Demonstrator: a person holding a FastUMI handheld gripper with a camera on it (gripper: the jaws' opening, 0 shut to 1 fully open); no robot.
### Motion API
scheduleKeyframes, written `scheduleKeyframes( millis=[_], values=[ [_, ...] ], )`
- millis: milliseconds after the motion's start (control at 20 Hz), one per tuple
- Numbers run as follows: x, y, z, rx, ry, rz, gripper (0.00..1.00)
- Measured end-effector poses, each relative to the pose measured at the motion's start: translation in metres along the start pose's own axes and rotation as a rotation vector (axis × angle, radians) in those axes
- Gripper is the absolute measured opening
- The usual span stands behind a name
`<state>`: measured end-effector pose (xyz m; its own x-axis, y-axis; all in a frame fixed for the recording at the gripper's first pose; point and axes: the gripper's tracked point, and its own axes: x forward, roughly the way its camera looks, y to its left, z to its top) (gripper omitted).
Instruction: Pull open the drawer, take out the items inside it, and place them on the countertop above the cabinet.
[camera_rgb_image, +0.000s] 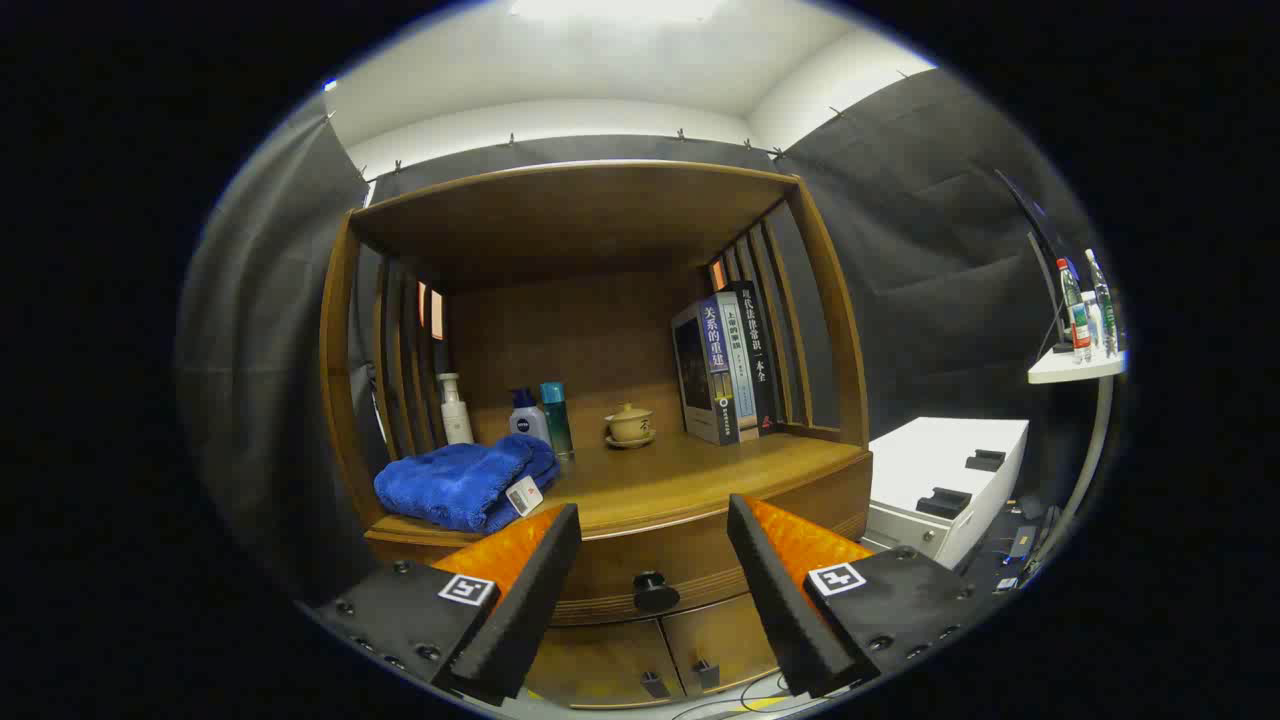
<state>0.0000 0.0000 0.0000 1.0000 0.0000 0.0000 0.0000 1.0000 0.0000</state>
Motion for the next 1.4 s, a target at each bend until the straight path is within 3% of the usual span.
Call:
scheduleKeyframes(
  millis=[700,1400],
  values=[
    [-0.002,0.001,-0.002,-0.028,-0.008,-0.008,0.98],
    [-0.002,0.020,-0.007,-0.072,-0.015,0.069,0.98]
  ],
)
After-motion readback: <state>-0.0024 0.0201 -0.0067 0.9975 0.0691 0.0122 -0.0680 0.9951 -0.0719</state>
